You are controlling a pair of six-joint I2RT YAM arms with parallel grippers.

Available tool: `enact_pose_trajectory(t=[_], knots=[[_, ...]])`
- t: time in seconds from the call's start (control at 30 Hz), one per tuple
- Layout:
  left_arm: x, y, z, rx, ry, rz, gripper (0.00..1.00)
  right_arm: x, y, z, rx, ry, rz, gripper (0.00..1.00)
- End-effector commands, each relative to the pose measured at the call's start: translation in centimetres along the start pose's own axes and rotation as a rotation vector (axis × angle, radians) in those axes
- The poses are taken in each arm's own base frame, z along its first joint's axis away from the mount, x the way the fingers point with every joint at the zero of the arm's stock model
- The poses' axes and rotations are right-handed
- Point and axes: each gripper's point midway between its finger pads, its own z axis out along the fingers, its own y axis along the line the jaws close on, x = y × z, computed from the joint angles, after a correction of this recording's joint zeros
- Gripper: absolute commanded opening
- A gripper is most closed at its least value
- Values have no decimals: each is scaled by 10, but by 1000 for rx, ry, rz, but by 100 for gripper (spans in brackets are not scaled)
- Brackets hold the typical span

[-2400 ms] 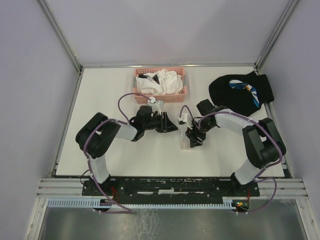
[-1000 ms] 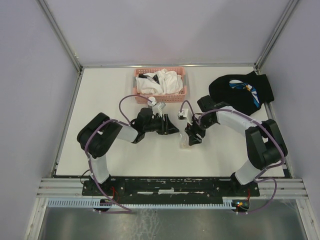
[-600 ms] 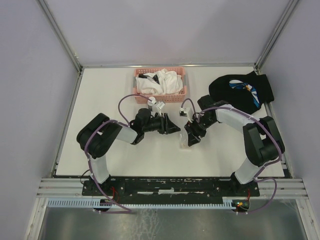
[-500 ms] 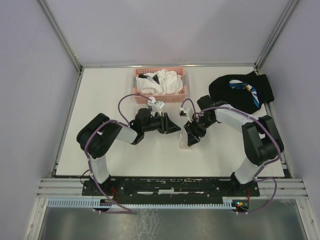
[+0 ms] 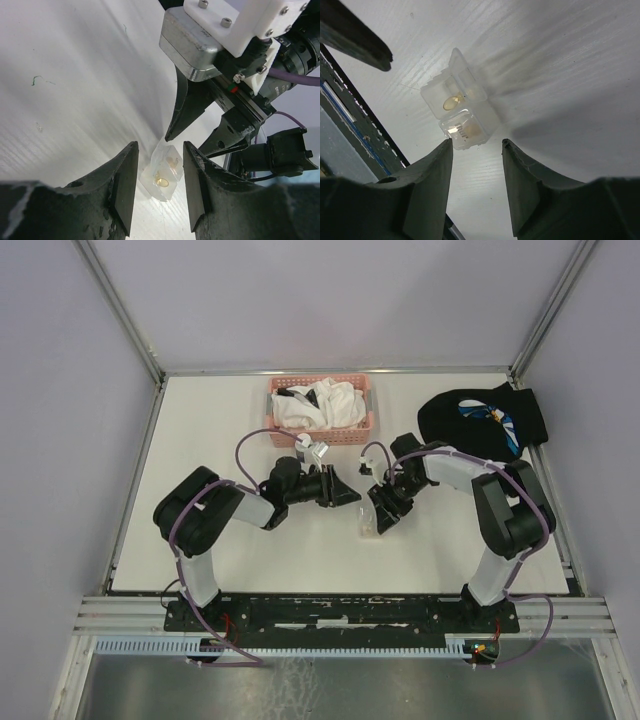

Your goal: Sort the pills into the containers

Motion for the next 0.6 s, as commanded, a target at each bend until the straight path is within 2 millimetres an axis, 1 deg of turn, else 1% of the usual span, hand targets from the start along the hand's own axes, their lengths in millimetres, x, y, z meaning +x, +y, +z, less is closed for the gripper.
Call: enact_pose_trajectory(t=[0.0,0.37,0.43,0.57], knots=[[-5,-2,-2,-6,-28,-5,47,-13,3,-2,-10,-8,-9,52],[3,5,-13,-62,-31,6,46,-26,11,7,-42,1,-36,44],[2,5,-17,-72,-39,9,46,-28,14,8,-53,1,-42,42],[3,7,-25,-102,-59,15,46,-34,20,8,-73,-14,-59,41]])
